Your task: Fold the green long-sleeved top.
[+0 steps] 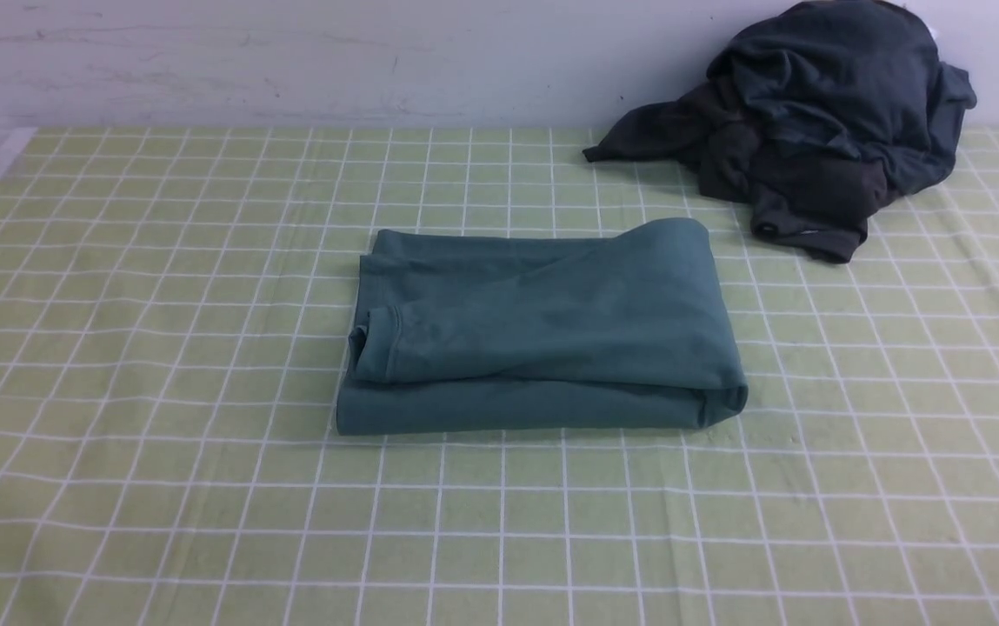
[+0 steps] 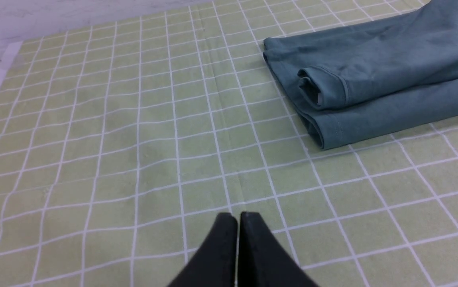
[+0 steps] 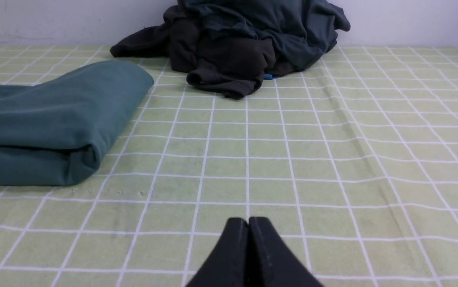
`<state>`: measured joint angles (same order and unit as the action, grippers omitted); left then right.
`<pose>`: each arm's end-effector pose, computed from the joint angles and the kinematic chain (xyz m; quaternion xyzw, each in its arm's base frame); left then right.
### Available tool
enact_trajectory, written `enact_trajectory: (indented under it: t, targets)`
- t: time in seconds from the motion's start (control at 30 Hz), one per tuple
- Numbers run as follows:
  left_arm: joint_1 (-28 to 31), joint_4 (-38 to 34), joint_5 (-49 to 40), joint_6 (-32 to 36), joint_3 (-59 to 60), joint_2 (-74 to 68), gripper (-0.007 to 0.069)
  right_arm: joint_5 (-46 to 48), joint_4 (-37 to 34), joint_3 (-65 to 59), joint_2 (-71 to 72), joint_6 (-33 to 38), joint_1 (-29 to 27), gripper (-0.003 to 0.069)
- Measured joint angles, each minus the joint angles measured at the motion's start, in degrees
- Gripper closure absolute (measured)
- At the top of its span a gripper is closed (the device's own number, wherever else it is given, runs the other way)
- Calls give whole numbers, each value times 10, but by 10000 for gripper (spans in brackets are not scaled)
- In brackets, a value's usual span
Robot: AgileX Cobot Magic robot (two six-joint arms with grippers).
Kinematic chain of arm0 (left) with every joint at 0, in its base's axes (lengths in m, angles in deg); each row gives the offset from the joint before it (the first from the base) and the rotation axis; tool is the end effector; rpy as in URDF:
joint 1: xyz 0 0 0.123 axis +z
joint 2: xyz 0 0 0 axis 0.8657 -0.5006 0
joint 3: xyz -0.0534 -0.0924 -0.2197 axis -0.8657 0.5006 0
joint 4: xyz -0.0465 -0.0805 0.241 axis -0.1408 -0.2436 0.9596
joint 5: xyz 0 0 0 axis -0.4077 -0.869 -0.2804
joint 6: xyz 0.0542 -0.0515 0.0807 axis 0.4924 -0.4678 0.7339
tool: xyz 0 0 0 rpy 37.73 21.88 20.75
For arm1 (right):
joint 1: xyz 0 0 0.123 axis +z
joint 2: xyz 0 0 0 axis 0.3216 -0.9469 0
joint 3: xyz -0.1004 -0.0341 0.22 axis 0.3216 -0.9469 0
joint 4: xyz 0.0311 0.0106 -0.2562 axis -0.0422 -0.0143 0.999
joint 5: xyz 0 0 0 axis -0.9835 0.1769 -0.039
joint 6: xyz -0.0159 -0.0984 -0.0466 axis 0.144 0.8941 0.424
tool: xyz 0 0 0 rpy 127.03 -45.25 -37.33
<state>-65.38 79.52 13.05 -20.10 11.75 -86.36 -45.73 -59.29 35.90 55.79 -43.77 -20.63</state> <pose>0.1278 -0.0175 0.2358 0.1035 0.8130 -0.0109 0.5729 0.1191 -0.0050 0.1687 0.0252 0.7990 -0.0074 0.6008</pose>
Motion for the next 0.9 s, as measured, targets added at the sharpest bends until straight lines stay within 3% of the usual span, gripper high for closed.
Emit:
enact_trajectory:
  t: [0.63, 0.9]
  targets:
    - [0, 0, 1, 0, 3, 2, 628, 0, 1, 0, 0, 10, 0, 673]
    - [0, 0, 17, 0, 92, 128, 628, 0, 1, 0, 0, 10, 0, 673]
